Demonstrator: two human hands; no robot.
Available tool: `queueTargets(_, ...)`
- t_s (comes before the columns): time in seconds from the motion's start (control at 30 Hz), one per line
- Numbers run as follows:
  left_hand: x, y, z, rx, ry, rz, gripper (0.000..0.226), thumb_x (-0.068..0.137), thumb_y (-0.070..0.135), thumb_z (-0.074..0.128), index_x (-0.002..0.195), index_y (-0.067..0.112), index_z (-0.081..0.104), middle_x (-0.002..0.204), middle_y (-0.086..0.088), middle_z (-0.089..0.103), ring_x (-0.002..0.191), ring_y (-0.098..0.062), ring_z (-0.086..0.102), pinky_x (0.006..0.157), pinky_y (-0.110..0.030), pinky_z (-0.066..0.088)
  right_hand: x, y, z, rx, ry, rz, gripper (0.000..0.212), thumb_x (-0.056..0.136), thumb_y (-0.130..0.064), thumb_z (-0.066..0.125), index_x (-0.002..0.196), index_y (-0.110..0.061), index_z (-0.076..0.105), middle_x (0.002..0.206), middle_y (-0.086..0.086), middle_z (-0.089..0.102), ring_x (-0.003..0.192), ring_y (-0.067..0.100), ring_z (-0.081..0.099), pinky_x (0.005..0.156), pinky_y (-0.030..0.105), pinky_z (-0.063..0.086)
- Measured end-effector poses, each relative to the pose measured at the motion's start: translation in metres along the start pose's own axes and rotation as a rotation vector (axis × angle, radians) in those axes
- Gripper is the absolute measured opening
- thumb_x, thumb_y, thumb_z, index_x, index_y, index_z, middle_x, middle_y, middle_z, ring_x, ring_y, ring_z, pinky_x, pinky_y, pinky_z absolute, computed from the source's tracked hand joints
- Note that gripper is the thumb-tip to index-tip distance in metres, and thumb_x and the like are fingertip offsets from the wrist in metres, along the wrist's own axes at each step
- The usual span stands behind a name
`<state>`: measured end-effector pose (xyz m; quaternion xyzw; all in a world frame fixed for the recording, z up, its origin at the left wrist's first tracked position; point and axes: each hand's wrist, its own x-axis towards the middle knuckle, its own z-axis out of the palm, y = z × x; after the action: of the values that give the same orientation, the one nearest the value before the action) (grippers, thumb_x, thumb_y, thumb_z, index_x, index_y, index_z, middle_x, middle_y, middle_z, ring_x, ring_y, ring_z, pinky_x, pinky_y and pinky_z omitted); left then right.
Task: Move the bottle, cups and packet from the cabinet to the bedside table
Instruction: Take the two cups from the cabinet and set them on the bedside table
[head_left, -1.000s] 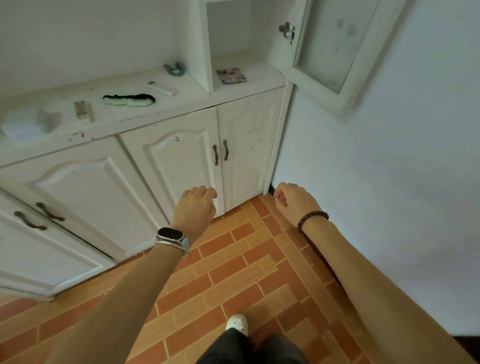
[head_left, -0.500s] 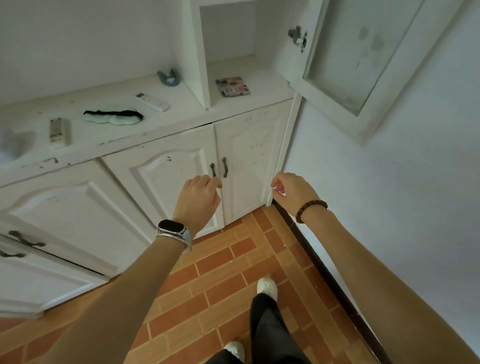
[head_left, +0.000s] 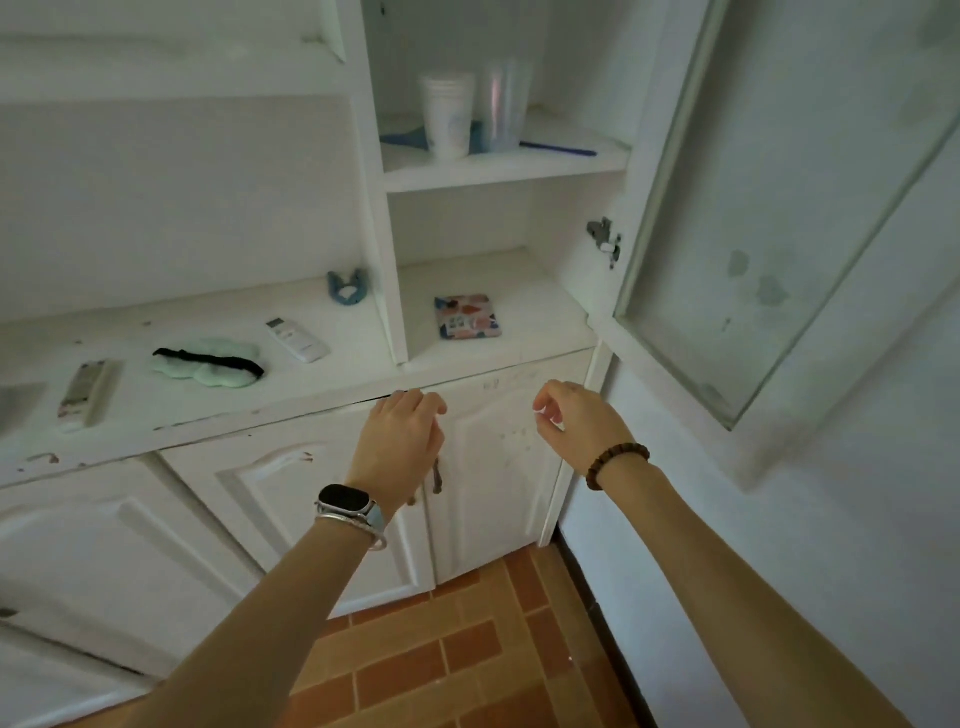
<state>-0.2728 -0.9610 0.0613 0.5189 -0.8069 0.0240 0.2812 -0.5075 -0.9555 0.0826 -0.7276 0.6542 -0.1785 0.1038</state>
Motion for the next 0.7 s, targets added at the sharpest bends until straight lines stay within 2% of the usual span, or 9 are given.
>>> queueTargets(0.13,0.034,0.004,-0.001,-0.001,0.041,0.001,0.017,0.084,0.003,0.059,0.098,0.01,0.064,0.084,-0.004,0.063,0.078,-0.022,0.057,0.076,-0.037,0.049,0.034,0.007,-0.021,0.058,0.063,-0.019,0.011,0.093,-0.022,0.056,0.103,-0.019,0.059,0.1,-0.002,0.063,0.088,0.015,0.063,0.077,0.034,0.057)
queueTargets(0.3,0.078,0.0,-0.01,0.003,0.114,0.007,0.014,0.085,0.005,0.059,0.097,0.011,0.064,0.088,-0.003,0.064,0.08,-0.02,0.058,0.077,-0.035,0.049,0.076,0.002,-0.052,0.14,0.148,-0.052,0.009,0.093,-0.022,0.056,0.101,-0.02,0.06,0.097,-0.003,0.064,0.087,0.012,0.062,0.077,0.027,0.054)
queueTargets(0.4,0.111,-0.007,-0.02,0.007,0.142,0.022,0.008,0.088,0.007,0.054,0.092,0.009,0.061,0.083,-0.005,0.06,0.074,-0.022,0.054,0.07,-0.038,0.048,0.1,-0.004,-0.073,0.195,0.217,-0.075,0.011,0.093,-0.02,0.057,0.102,-0.018,0.062,0.095,-0.003,0.065,0.087,0.012,0.062,0.077,0.025,0.053)
queueTargets(0.7,0.208,-0.007,-0.057,-0.061,0.335,0.075,0.021,0.087,0.002,0.055,0.107,0.005,0.058,0.097,-0.01,0.06,0.084,-0.026,0.055,0.071,-0.037,0.049,0.17,-0.037,-0.137,0.285,0.387,-0.115,0.013,0.093,-0.023,0.059,0.106,-0.021,0.058,0.094,-0.007,0.062,0.089,0.008,0.061,0.081,0.027,0.055)
